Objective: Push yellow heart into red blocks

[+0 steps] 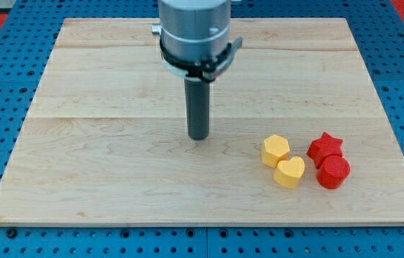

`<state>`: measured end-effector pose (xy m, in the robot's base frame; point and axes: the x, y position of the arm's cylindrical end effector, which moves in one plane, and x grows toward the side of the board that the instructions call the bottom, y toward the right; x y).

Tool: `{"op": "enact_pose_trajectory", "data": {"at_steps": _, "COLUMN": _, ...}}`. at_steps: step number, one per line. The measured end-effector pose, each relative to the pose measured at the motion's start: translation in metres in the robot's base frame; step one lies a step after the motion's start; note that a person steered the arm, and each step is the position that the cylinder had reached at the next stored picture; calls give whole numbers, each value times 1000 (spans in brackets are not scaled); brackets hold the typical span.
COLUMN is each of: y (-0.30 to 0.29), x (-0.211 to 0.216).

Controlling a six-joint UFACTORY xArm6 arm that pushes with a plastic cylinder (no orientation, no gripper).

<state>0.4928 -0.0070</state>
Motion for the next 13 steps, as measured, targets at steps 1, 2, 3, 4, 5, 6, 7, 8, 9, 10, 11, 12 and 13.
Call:
{"op": "enact_pose_trajectory", "data": {"at_steps": 1, "y": 22, "x": 39}}
{"op": "enact_pose_trajectory", "data": {"at_steps": 2, "y": 54, "x": 85}}
{"op": "enact_pose_trajectory", "data": {"at_steps": 3, "y": 100, "x": 120}}
{"op": "enact_pose_trajectory", "data": {"at_steps": 4, "y": 110, "x": 126}}
{"op": "enact_pose_trajectory", "data": {"at_steps": 5, "y": 136, "x": 123}}
{"op": "enact_pose_trajectory", "data": {"at_steps": 6, "y": 142, "x": 123}}
{"op": "enact_pose_trajectory", "data": {"at_steps": 7, "y": 141, "x": 106}}
{"op": "enact_pose_trajectory", "data": {"at_steps": 8, "y": 119, "x": 73}}
{"op": "enact_pose_trajectory", "data": {"at_steps": 9, "y": 85, "x": 39}}
{"op": "enact_pose_trajectory", "data": {"at_steps": 10, "y": 66, "x": 16}}
{"op": "enact_pose_trajectory", "data": {"at_steps": 11, "y": 105, "x": 29}}
{"op": "enact_pose_trajectory", "data": {"at_steps": 12, "y": 117, "x": 49}}
{"op": "enact_pose_trajectory", "data": {"at_steps": 13, "y": 145, "x": 49}}
